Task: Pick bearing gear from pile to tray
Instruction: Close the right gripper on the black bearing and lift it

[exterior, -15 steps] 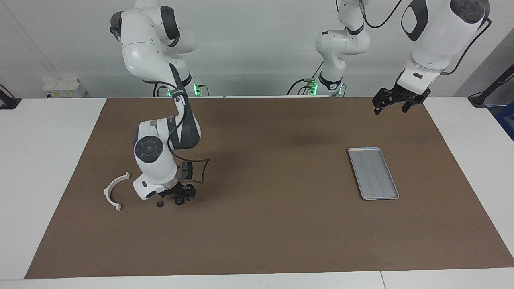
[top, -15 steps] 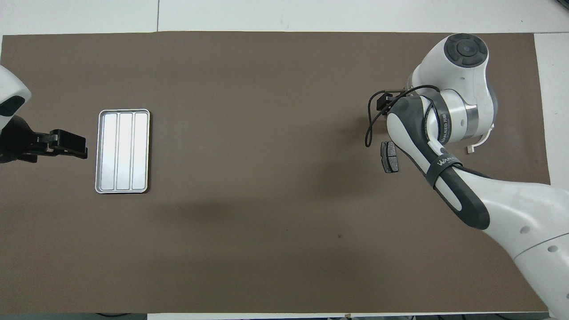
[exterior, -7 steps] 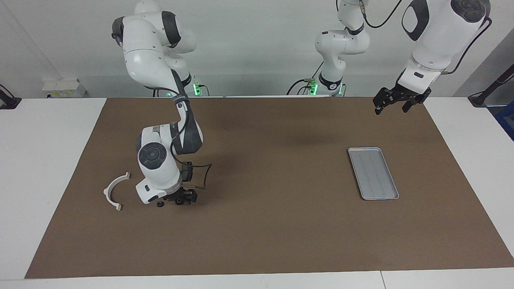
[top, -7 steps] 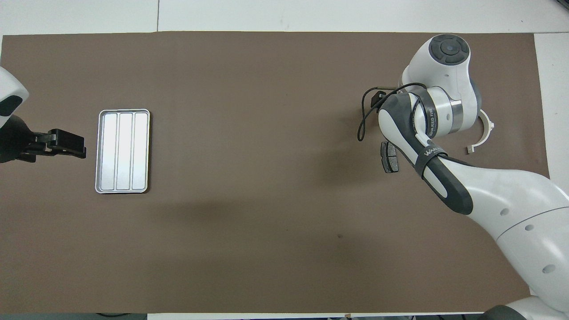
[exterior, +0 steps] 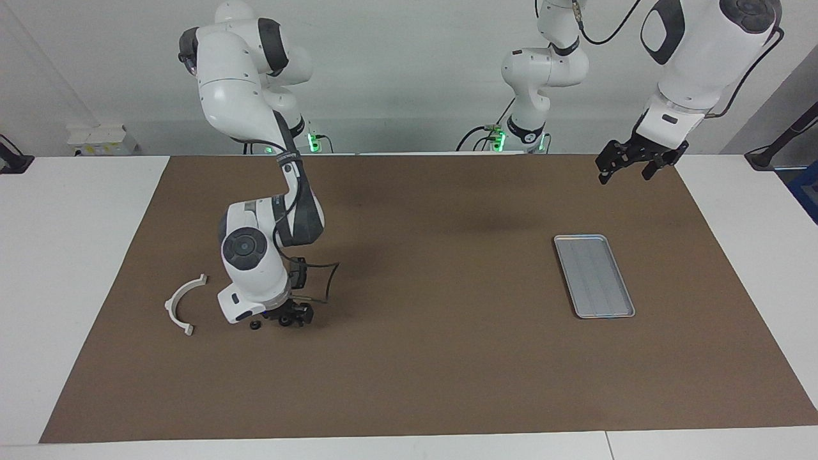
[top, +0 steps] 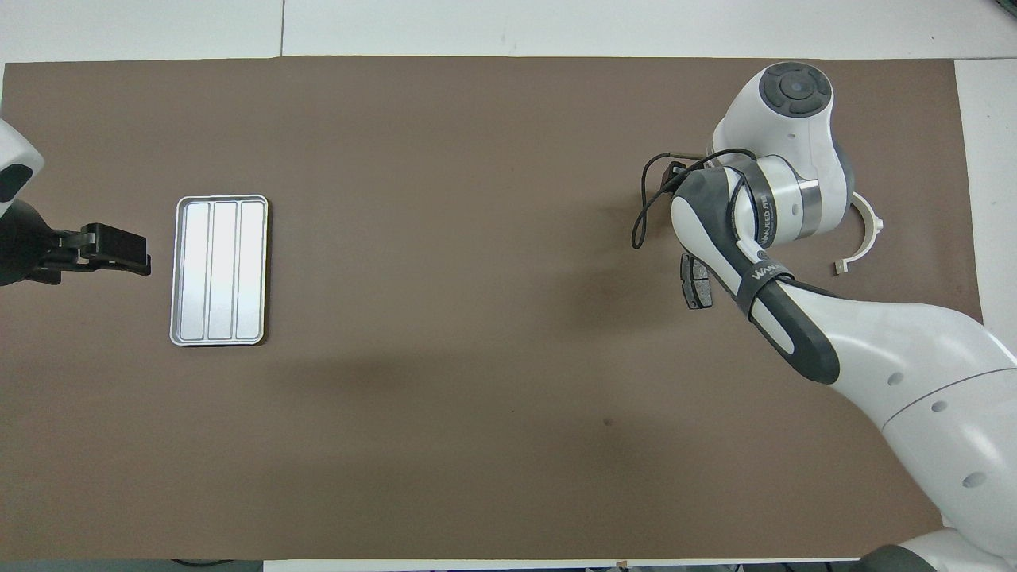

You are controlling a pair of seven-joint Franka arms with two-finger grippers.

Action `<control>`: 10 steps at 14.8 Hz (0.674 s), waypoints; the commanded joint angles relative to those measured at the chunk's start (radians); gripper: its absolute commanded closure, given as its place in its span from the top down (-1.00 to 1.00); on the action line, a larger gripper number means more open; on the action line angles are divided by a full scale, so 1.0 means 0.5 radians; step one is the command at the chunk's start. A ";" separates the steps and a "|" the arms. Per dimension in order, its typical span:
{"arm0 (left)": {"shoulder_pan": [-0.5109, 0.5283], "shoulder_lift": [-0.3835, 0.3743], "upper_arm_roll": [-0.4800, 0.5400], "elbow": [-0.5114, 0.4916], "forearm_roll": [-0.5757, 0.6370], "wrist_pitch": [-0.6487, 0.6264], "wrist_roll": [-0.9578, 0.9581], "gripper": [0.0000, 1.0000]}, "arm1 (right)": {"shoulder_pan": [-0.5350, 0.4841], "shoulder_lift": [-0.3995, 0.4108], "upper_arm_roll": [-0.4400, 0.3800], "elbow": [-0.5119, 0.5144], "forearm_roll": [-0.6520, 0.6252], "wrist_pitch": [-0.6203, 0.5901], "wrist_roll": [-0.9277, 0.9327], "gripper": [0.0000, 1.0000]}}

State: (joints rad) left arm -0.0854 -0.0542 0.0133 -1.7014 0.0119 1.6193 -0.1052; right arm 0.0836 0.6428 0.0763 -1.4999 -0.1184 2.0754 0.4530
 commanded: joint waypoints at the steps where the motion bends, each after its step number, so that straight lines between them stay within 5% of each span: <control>1: -0.004 -0.048 0.004 -0.058 -0.015 0.069 -0.035 1.00 | -0.017 0.012 0.019 0.009 -0.006 -0.015 0.054 0.79; 10: -0.001 -0.042 0.004 -0.049 -0.005 0.096 -0.017 1.00 | -0.029 0.009 0.025 0.006 -0.006 -0.147 0.073 0.40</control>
State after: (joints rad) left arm -0.0853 -0.0542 0.0140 -1.7014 0.0119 1.6405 -0.1098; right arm 0.0833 0.6431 0.0778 -1.4974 -0.1177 2.0247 0.4697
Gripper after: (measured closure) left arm 0.000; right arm 0.273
